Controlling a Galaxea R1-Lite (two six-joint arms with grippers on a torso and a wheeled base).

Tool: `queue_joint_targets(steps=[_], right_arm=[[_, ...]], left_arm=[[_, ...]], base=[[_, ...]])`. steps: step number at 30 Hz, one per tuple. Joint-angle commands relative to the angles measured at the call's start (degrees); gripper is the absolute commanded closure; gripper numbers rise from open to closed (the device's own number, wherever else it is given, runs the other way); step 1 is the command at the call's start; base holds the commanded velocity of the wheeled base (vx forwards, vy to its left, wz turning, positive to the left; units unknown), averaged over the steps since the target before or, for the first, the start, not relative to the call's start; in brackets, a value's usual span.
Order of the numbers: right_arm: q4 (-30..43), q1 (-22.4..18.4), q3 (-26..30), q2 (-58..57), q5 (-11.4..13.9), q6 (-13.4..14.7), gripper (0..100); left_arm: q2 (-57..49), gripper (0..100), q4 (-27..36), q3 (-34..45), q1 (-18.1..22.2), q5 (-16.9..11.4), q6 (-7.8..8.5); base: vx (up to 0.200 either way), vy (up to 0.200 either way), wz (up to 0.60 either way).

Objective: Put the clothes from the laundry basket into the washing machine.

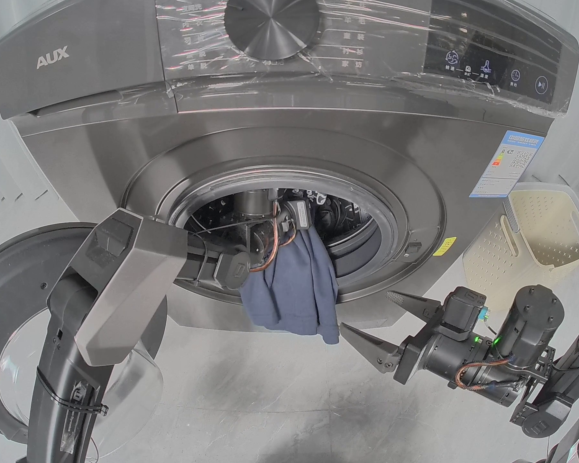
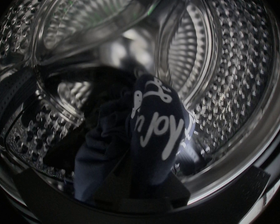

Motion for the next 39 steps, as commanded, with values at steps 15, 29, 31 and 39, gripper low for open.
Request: queue_joint_targets(steps=[15,29,31,39], right_arm=[[0.0,0.0,0.0,-0.6,0.0,0.0,0],[0.0,0.0,0.0,-0.6,-0.1,0.0,0],[0.0,0.0,0.0,-0.6,-0.1,0.0,0],[0.0,0.1,0.0,-0.6,-0.1,0.0,0]], left_arm=[[-2.6,0,-1.5,-3.6,-1.4,2.3,-1.83],[-14.5,0,10.5,19.9,-3.8,0.1,2.74],[-13.1,0,10.2,20.1,-3.5,-0.8,2.91],[-6.2,100,7.7,15.3,-2.2,-2.0,2.74]], base=[[0.0,0.0,0.0],[0.0,0.0,0.0],[0.0,0.0,0.0],[0.0,0.0,0.0]])
